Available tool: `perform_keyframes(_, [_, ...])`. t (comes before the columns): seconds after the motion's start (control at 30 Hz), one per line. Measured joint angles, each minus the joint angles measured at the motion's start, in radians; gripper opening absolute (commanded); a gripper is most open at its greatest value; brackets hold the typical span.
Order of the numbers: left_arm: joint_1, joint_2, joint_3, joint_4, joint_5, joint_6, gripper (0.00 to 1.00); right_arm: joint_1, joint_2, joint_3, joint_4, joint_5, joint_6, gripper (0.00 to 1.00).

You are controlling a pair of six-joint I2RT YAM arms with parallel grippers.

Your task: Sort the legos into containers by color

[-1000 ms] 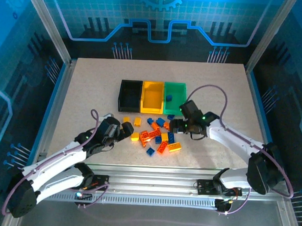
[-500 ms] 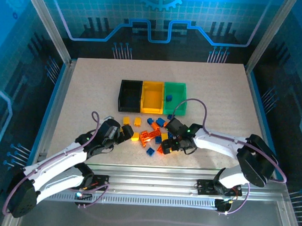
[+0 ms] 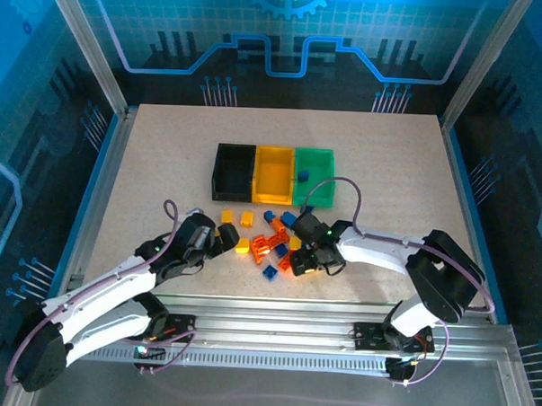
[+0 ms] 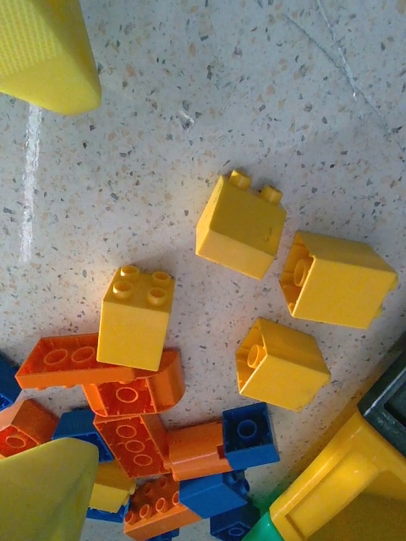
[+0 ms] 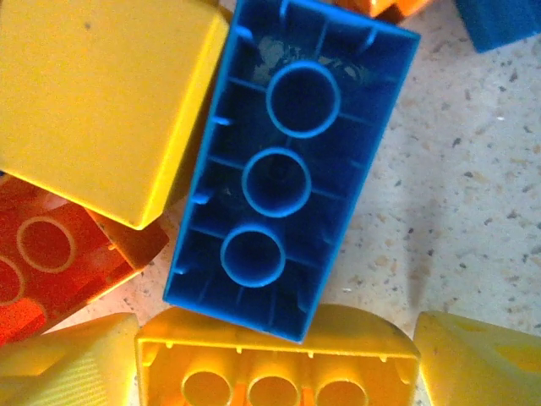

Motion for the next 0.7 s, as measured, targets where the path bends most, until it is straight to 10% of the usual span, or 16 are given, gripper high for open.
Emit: perform_keyframes(0.7, [0.024,-0.003,0.0,-0.019,-0.003,0.0,0.99,0.0,-0.133,0.159,-0.109,0.002,-0.056,0.6])
